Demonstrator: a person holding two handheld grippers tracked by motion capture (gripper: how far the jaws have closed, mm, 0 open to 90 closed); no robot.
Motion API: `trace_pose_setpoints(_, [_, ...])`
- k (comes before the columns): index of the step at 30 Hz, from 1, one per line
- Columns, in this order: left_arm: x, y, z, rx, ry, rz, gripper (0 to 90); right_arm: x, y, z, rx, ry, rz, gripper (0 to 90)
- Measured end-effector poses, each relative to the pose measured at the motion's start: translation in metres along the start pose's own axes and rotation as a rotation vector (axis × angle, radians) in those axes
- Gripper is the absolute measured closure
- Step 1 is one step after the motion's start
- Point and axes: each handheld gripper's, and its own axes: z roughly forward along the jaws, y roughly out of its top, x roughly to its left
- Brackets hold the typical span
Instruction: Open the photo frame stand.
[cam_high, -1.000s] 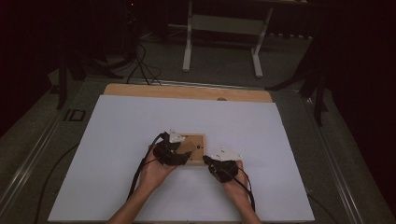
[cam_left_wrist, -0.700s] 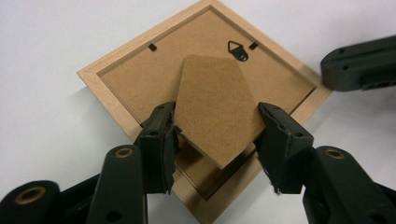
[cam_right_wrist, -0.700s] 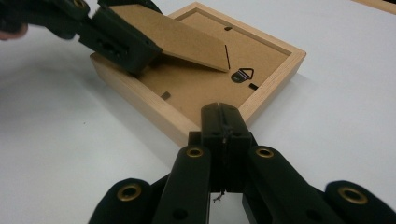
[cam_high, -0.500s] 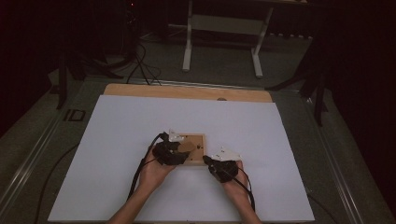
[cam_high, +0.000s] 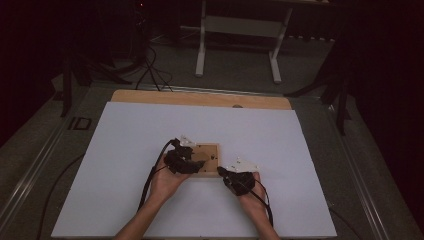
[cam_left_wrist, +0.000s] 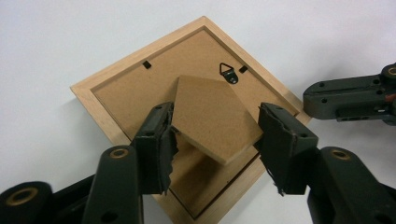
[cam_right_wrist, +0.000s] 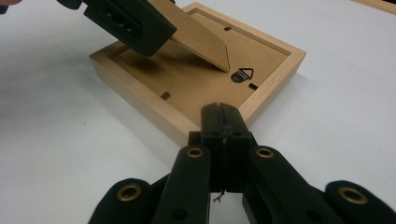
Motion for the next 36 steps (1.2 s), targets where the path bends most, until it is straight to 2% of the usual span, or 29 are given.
trace_pose_setpoints(7, [0.005,0.0,0.001,-0.005,-0.029,-0.035,46.6,0.0,0.0,0.0,0.001,0.0,-0.001,89.7])
trace_pose_setpoints(12, [0.008,0.0,0.004,0.015,-0.041,-0.055,48.0,0.0,0.0,0.0,0.001,-0.001,-0.001,89.7])
trace_pose_setpoints(22, [0.017,0.002,0.008,0.027,-0.119,-0.166,49.4,0.001,0.0,0.0,0.001,-0.003,-0.002,89.7])
trace_pose_setpoints(27, [0.019,0.003,0.01,0.047,-0.134,-0.175,50.4,0.0,0.0,0.0,0.001,-0.002,-0.003,89.7])
trace_pose_setpoints(36, [0.019,0.005,0.013,0.071,-0.127,-0.177,52.1,0.0,0.0,0.0,0.0,-0.002,-0.003,89.7])
